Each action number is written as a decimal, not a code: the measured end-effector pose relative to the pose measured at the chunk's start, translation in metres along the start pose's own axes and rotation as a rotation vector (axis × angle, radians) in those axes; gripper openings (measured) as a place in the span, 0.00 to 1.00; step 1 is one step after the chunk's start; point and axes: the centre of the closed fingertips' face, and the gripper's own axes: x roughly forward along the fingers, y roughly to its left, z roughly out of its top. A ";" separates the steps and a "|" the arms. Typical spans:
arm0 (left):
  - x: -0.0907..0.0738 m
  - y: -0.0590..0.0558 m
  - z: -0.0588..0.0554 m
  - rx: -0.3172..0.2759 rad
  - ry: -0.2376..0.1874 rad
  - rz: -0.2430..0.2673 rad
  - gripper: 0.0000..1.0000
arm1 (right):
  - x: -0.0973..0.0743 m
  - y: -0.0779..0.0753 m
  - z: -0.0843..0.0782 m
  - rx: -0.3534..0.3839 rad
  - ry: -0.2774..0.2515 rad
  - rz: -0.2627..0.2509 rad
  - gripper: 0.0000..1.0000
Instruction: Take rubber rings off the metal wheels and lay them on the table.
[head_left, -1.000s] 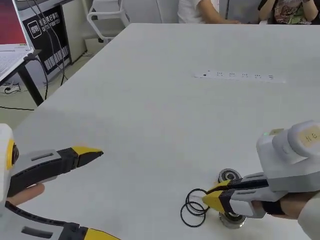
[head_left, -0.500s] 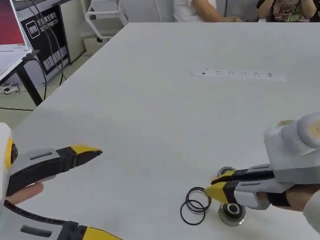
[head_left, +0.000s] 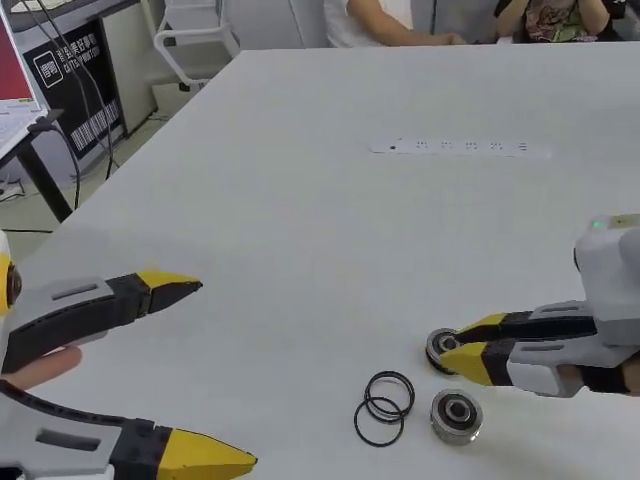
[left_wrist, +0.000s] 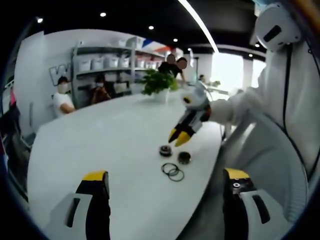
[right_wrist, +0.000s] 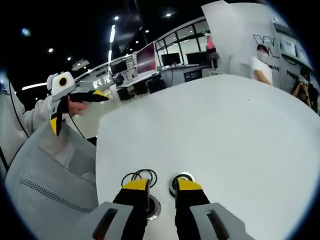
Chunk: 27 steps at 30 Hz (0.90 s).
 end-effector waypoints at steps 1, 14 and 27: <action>0.001 0.000 0.003 0.009 -0.001 -0.004 0.96 | -0.002 -0.001 -0.001 0.007 -0.001 -0.004 0.18; 0.017 0.000 0.016 0.097 0.040 -0.051 0.96 | -0.015 -0.024 -0.023 0.079 0.005 -0.068 0.18; 0.058 0.000 0.050 0.216 0.038 -0.132 0.93 | -0.013 -0.027 -0.027 0.111 -0.011 -0.063 0.18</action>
